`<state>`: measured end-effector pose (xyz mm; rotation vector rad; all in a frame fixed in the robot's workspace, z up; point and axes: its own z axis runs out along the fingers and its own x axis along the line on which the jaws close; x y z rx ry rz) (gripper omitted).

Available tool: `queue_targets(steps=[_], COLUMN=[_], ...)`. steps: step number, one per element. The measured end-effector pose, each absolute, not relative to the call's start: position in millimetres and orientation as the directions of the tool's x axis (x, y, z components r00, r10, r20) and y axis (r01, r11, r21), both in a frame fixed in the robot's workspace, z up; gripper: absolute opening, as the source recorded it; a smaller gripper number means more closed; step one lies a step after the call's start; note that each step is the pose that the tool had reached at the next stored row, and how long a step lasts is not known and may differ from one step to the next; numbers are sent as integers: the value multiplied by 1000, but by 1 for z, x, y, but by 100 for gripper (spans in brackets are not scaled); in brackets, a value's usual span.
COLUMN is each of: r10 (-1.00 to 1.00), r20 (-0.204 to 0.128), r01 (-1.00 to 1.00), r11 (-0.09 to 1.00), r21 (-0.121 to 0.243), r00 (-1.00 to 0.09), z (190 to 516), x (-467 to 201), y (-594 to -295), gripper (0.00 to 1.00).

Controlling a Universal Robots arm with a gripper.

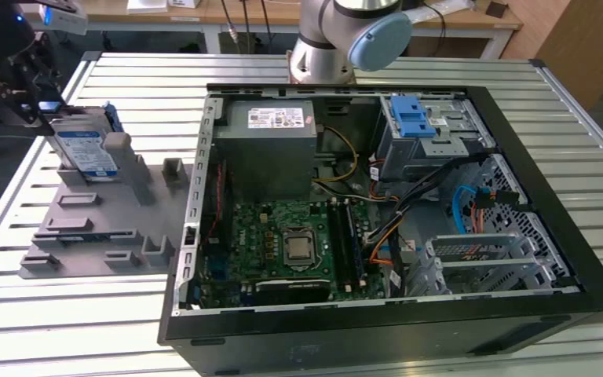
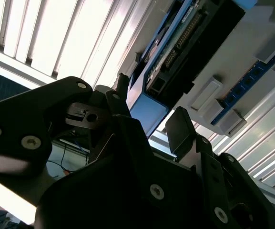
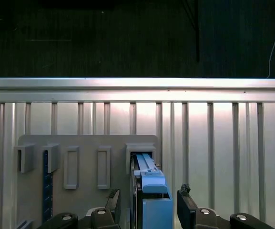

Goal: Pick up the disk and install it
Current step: 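Pick up the disk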

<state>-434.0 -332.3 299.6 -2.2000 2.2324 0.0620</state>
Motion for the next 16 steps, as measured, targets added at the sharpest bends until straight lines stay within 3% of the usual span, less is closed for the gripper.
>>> queue_targets(steps=[8, 10, 11, 16], r10=[-999, -999, -999, -999], r20=[-34, -34, -34, -34], r01=[-1000, -1000, -1000, -1000], r11=[14, 14, 14, 14], r21=[24, 24, 24, 24], r00=[-15, -15, -15, -15], z=[295, 293, 293, 289], x=[-434, -434, -434, -434], y=[-331, -331, -331, -331], gripper=[59, 57, 51, 51])
